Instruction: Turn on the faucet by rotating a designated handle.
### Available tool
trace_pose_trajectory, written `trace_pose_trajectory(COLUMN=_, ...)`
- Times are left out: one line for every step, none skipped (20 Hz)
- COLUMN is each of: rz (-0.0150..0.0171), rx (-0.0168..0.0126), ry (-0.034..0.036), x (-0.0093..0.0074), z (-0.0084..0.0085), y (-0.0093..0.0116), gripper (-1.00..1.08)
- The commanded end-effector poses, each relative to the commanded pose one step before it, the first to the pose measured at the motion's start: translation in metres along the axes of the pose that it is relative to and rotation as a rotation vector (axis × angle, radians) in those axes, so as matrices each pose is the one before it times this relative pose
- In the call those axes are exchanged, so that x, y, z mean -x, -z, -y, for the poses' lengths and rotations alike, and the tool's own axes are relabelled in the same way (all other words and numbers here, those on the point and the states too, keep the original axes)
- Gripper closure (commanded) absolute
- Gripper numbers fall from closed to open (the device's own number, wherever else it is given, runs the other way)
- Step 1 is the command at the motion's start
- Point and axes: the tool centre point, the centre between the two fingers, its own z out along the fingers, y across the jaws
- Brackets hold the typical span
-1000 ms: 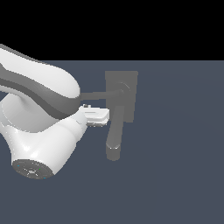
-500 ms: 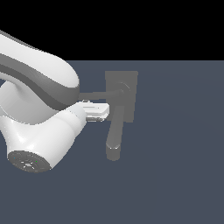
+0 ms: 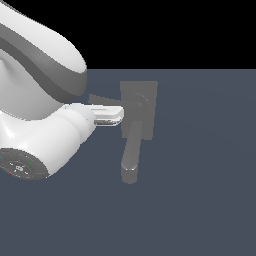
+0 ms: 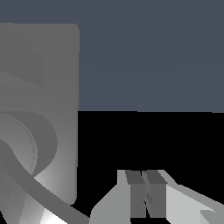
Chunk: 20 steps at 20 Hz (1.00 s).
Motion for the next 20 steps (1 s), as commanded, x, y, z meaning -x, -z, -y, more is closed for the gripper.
trace_pose_trajectory(rz=0.0058, rx=0.00243, ry=-0.00303, x=0.00979, z=-0.00233, y=-0.00008, gripper=1.08)
trace_pose_trajectory(rz=-0.0087, rx=-0.00226, ry=0.00207, x=-0.00946, z=0.00181, y=0.00018, gripper=1.08)
trace_pose_trajectory(rz=0.00046, rx=0.00012, ry=-0.00013, x=0.00353, z=0.00109, y=0.00003, gripper=1.08)
trace_pose_trajectory(rz=0.0, rx=0.0, ry=0.0, x=0.00326, z=0.00114, y=-0.00007, gripper=1.08)
trace_pose_trajectory(rz=0.00065, rx=0.00017, ry=-0.00018, x=0.00366, z=0.00108, y=0.00007, gripper=1.08)
trace_pose_trajectory(rz=0.00046, rx=0.00012, ry=-0.00012, x=0.00356, z=0.0011, y=0.00003, gripper=1.08)
trace_pose_trajectory(rz=0.00046, rx=0.00012, ry=-0.00012, x=0.00357, z=0.0011, y=0.00003, gripper=1.08)
trace_pose_trajectory(rz=0.0, rx=0.0, ry=0.0, x=0.00331, z=0.00115, y=-0.00008, gripper=1.08)
trace_pose_trajectory(rz=0.00065, rx=0.00017, ry=-0.00017, x=0.00371, z=0.00109, y=0.00007, gripper=1.08)
trace_pose_trajectory(rz=0.00046, rx=0.00012, ry=-0.00012, x=0.0036, z=0.00111, y=0.00003, gripper=1.08)
trace_pose_trajectory(rz=0.00046, rx=0.00012, ry=-0.00012, x=0.00361, z=0.00111, y=0.00002, gripper=1.08)
trace_pose_trajectory(rz=0.00046, rx=0.00012, ry=-0.00011, x=0.00362, z=0.00112, y=0.00002, gripper=1.08)
trace_pose_trajectory(rz=0.0, rx=0.0, ry=0.0, x=0.00336, z=0.00116, y=-0.0001, gripper=1.08)
trace_pose_trajectory(rz=0.0008, rx=0.00021, ry=-0.00019, x=0.00384, z=0.00109, y=0.00011, gripper=1.08)
trace_pose_trajectory(rz=0.00046, rx=0.00013, ry=-0.00011, x=0.00365, z=0.00112, y=0.00002, gripper=1.08)
trace_pose_trajectory(rz=0.00046, rx=0.00013, ry=-0.0001, x=0.00365, z=0.00112, y=0.00001, gripper=1.08)
trace_pose_trajectory(rz=0.00046, rx=0.00013, ry=-0.0001, x=0.00366, z=0.00112, y=0.00001, gripper=1.08)
trace_pose_trajectory(rz=0.00046, rx=0.00013, ry=-0.0001, x=0.00367, z=0.00112, y=0.00001, gripper=1.08)
trace_pose_trajectory(rz=0.0, rx=0.0, ry=0.0, x=0.0034, z=0.00117, y=-0.00012, gripper=1.08)
trace_pose_trajectory(rz=0.0008, rx=0.00023, ry=-0.00015, x=0.00388, z=0.00107, y=0.0001, gripper=1.08)
